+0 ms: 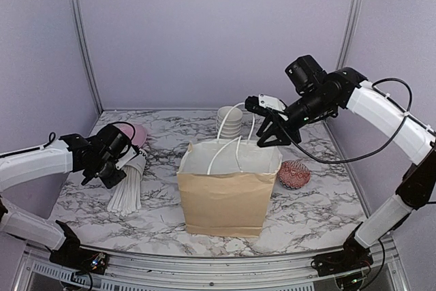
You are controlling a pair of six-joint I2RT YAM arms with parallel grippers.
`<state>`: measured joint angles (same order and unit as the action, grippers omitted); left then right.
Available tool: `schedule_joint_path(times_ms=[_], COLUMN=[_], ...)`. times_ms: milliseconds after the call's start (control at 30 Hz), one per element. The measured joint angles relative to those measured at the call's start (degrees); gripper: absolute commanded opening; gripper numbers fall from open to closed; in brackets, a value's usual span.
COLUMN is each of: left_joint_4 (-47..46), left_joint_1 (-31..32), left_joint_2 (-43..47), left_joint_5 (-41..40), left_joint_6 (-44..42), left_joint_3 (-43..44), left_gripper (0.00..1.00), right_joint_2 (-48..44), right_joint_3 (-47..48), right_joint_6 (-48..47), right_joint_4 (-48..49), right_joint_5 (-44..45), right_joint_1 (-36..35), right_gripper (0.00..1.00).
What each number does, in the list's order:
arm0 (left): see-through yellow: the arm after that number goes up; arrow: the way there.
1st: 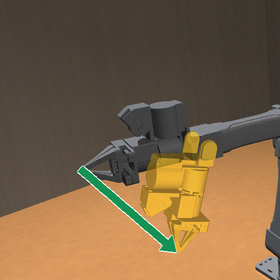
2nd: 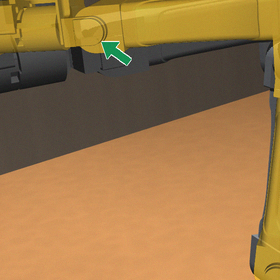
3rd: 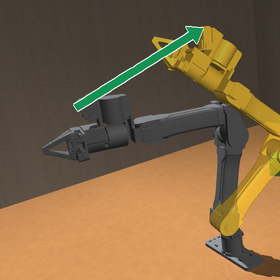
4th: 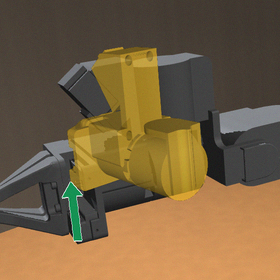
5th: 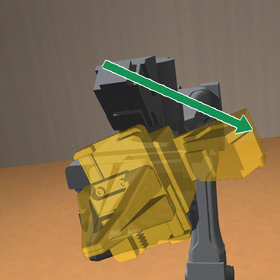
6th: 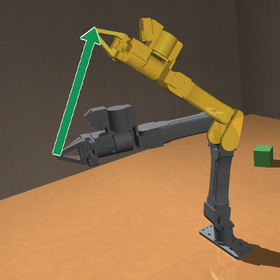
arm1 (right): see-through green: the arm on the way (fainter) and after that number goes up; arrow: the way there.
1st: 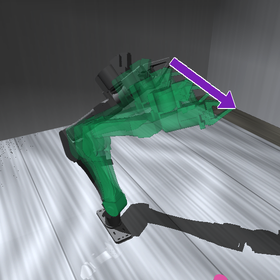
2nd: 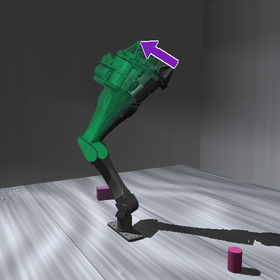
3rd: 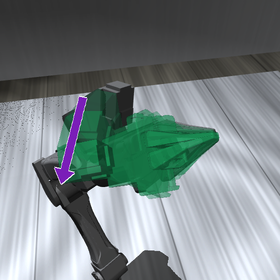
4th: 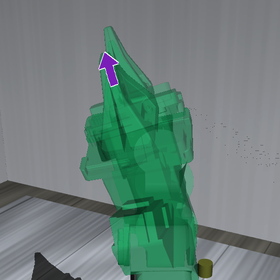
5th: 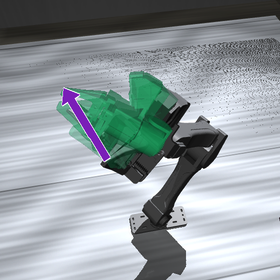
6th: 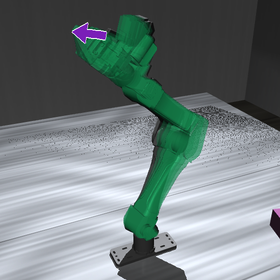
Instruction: Pack the takeout coffee
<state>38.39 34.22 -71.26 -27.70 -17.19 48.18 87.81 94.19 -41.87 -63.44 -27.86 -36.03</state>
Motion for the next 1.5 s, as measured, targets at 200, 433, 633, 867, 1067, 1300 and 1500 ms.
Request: schedule_joint_path(times_ms=[200,433,633,867,1067,1300,1500], left_joint_4=[-8.22,-15.02,-17.35,-18.71,-19.98,-23.54,-25.81], left_joint_1=[0.0,-0.04,-0.04,-0.04,-0.07,-0.04,-0.04], left_joint_2=[-0.07,-1.36,-3.67,-7.91,-8.94,-8.94,-9.75], left_joint_5=[-0.74,-2.36,-2.84,-4.33,-5.88,-6.43,-6.49], left_joint_6=[-6.36,-10.97,-12.92,-13.94,-14.27,-15.21,-15.82], left_joint_3=[-3.63,-3.74,-4.04,-4.04,-4.15,-6.29,-6.91], left_gripper=[0.39,0.41,0.41,0.36,0.29,0.26,0.16], right_joint_2=[-1.31,-6.64,-10.19,-11.52,-14.03,-16.87,-18.97], right_joint_3=[0.04,-0.72,-1.95,-4.28,-6.43,-9.05,-10.8], right_joint_6=[-0.04,0.22,0.26,0.28,0.33,0.74,1.29], right_joint_4=[-0.17,0.37,1.03,1.77,2.47,3.63,4.35], right_joint_5=[-2.56,-3.67,-4.02,-4.02,-4.04,-4.11,-4.09], right_joint_1=[0.0,0.0,0.0,0.0,0.02,0.0,0.02], right_gripper=[0.42,0.42,0.42,0.42,0.42,0.42,0.42])
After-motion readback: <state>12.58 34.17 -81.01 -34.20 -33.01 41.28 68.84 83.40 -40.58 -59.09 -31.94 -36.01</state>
